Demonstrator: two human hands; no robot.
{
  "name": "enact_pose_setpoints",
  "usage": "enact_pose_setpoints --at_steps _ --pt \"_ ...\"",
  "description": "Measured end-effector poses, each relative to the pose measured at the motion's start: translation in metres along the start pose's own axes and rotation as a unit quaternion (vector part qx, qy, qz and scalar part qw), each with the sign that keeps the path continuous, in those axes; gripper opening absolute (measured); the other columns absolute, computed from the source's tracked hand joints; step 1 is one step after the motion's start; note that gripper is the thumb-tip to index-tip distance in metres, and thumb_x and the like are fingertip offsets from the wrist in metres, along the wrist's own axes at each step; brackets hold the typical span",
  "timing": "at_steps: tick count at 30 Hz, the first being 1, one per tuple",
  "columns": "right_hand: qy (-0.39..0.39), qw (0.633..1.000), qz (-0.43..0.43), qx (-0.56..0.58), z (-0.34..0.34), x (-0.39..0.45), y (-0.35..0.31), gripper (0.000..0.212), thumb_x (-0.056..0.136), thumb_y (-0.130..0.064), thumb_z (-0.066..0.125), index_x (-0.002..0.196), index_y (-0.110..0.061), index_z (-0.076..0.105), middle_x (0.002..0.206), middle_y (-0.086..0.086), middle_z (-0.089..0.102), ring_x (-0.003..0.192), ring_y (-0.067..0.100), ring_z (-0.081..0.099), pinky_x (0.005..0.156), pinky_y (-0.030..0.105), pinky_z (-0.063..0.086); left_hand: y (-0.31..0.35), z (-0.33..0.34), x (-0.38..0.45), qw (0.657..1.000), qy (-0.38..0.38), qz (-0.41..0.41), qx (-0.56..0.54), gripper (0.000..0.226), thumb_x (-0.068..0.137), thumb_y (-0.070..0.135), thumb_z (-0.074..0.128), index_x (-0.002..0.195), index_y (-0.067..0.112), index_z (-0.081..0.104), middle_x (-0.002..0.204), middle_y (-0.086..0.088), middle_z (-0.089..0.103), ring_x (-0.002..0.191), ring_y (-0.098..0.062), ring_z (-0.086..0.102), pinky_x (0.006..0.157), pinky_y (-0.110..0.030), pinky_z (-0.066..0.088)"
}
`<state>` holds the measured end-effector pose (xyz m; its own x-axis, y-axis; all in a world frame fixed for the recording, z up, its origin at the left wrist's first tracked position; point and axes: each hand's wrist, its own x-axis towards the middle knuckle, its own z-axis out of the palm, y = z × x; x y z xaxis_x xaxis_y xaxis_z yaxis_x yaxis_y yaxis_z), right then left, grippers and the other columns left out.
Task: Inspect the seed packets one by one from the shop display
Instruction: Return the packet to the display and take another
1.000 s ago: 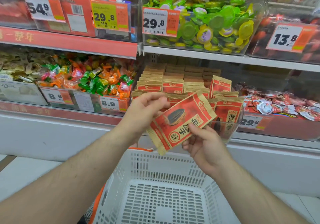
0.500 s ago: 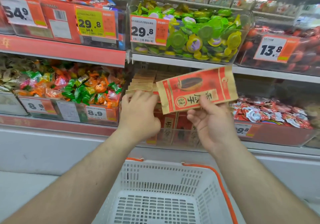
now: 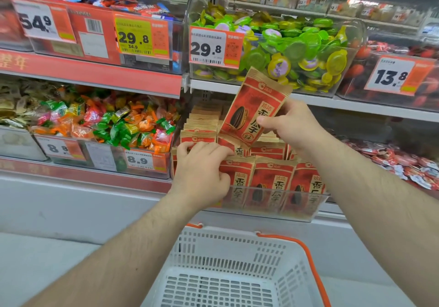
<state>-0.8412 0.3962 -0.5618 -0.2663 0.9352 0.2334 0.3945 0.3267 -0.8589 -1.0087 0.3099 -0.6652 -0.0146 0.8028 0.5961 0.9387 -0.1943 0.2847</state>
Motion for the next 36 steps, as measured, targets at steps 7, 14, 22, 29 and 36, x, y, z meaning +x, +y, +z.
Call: enact_pose_setpoints --at_steps 7,14,22,29,36 --pt "-0.043 0.998 0.006 -0.042 0.008 0.017 0.004 0.015 0.083 -0.004 0.074 0.089 -0.018 0.071 0.092 0.0 0.074 0.085 0.018 0.07 0.081 0.035 0.055 0.003 0.003 0.0 0.999 0.035 -0.007 -0.015 0.035 0.066 0.023 0.057 0.098 0.025 0.071 0.095 0.011 0.069 0.095 -0.018 0.062 0.095 -0.034 0.023" --pt "-0.102 0.981 0.046 -0.156 0.019 0.03 0.012 0.014 0.073 -0.012 0.083 0.082 -0.019 0.075 0.085 -0.003 0.076 0.084 0.017 0.072 0.086 0.041 0.057 0.003 0.002 0.0 1.0 0.021 -0.012 -0.005 0.035 0.07 0.025 0.055 0.101 0.025 0.07 0.099 0.012 0.069 0.099 -0.016 0.06 0.098 -0.036 0.021" --pt "-0.099 0.956 0.03 -0.276 0.029 0.039 0.018 0.039 0.07 -0.02 0.087 0.104 -0.024 0.068 0.098 -0.005 0.069 0.092 0.016 0.066 0.086 0.039 0.056 0.004 -0.001 0.0 1.0 0.012 -0.019 -0.004 0.036 0.072 0.026 0.053 0.104 0.026 0.069 0.102 0.012 0.068 0.101 -0.016 0.058 0.099 -0.035 0.019" --pt "-0.081 0.885 -0.104 -0.447 0.047 0.036 0.008 0.01 0.083 -0.036 0.072 0.092 -0.035 0.069 0.09 -0.016 0.06 0.103 0.015 0.057 0.104 0.041 0.034 0.006 0.001 0.0 0.999 0.023 -0.023 -0.014 0.035 0.072 0.026 0.054 0.103 0.026 0.07 0.1 0.012 0.067 0.1 -0.016 0.059 0.098 -0.034 0.02" --pt "-0.096 0.884 -0.036 -0.457 0.057 0.048 0.007 0.027 0.082 -0.036 0.077 0.064 -0.029 0.058 0.075 -0.013 0.058 0.094 0.015 0.05 0.102 0.044 0.033 0.003 0.002 -0.002 0.999 0.039 -0.011 -0.028 0.039 0.073 0.022 0.057 0.109 0.024 0.073 0.106 0.01 0.068 0.102 -0.016 0.06 0.099 -0.033 0.02"
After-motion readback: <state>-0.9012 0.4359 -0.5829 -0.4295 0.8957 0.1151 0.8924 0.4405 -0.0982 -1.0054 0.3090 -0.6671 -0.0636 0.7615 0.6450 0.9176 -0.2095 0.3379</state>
